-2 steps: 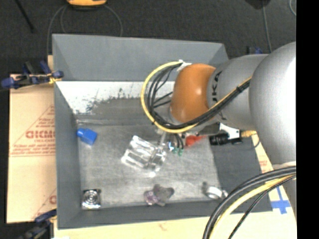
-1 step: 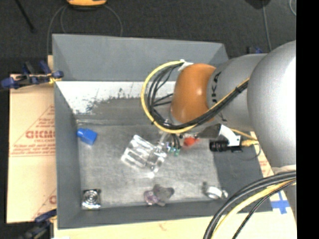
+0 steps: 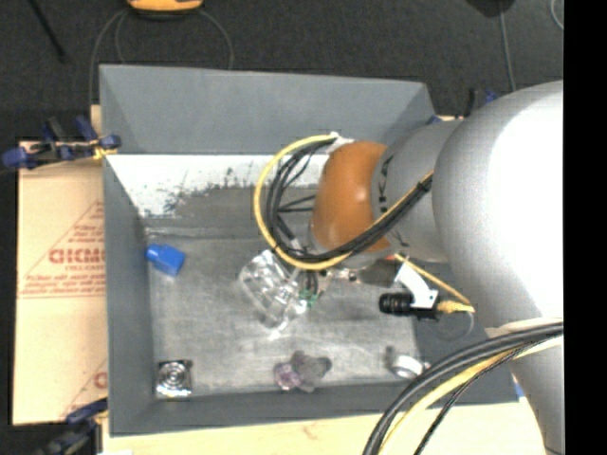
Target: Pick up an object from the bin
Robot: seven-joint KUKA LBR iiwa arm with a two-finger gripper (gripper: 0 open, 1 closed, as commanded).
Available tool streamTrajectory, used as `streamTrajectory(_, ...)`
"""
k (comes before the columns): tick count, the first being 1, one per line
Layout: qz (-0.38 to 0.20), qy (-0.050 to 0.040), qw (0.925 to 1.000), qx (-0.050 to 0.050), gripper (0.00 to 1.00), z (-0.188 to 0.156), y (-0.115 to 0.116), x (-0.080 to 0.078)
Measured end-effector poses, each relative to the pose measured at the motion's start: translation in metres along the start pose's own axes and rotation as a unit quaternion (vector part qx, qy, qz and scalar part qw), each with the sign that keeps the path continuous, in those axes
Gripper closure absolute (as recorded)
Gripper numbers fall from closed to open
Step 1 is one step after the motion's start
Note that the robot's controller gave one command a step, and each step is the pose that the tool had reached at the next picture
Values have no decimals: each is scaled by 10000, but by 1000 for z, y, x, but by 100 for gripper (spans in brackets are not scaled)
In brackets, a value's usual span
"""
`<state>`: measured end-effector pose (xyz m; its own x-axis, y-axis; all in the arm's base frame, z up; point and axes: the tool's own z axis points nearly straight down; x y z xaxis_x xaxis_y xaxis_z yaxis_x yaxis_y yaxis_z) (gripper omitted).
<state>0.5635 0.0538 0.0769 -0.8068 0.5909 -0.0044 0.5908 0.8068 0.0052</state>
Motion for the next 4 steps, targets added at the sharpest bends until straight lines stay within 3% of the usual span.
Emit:
streamTrajectory(1, 489, 4, 9988, -17, 0, 0, 0, 1)
streamTrajectory(2, 491, -7, 9988, -36, 100, -3, 2, 1)
streamTrajectory(3, 451, 27, 9990, 25, 100, -17, 2, 0)
streamTrajectory(4, 409, 16, 9992, 18, 100, -62, 2, -1)
